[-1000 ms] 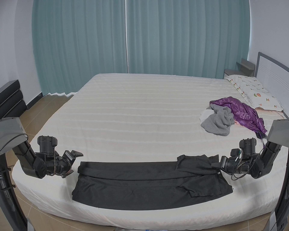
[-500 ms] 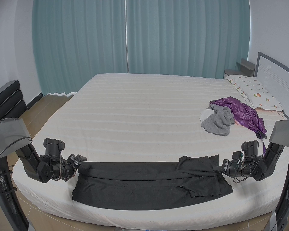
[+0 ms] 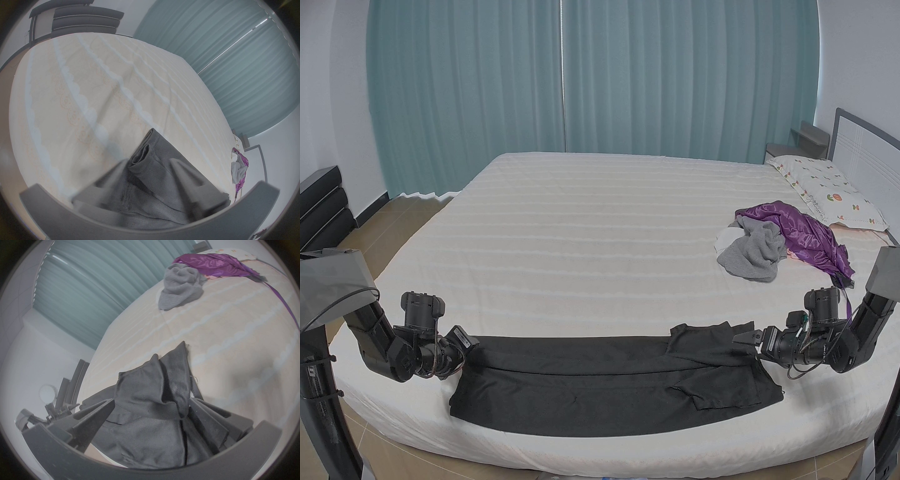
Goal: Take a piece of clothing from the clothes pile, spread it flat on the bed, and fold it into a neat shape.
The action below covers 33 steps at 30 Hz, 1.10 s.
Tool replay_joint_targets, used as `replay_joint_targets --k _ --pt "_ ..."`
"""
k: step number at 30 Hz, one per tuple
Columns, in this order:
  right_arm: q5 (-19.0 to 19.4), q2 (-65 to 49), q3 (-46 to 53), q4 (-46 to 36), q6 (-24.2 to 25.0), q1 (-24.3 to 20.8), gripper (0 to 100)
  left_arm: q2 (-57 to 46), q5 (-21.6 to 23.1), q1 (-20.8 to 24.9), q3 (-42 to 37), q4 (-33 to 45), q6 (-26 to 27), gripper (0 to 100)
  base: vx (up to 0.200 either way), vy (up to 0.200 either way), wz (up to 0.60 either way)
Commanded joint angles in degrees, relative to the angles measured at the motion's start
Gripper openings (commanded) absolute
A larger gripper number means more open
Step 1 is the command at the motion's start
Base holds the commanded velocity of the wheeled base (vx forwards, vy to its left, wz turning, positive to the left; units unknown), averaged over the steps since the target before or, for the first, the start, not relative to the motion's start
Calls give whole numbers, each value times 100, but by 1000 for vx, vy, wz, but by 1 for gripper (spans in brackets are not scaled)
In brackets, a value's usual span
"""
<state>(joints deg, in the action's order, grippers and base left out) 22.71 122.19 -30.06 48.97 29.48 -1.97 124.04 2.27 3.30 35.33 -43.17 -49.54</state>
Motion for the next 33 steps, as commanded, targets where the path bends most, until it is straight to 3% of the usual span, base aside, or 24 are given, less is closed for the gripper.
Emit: replay_joint_targets --k 1,6,15,33 --pt "-381 -599 -35 -494 533 -295 100 59 -86 -5 27 19 -12 0 0 0 0" --pt "-671 -846 -70 -916 1341 -550 100 -20 -341 12 -17 19 -3 0 0 0 0" --pt "-1199 -485 -70 -924 1412 -594 100 -345 -429 100 -88 116 6 0 0 0 0" --pt "-1304 -186 -615 -1381 1957 -752 100 -301 -429 135 -88 80 -3 0 0 0 0"
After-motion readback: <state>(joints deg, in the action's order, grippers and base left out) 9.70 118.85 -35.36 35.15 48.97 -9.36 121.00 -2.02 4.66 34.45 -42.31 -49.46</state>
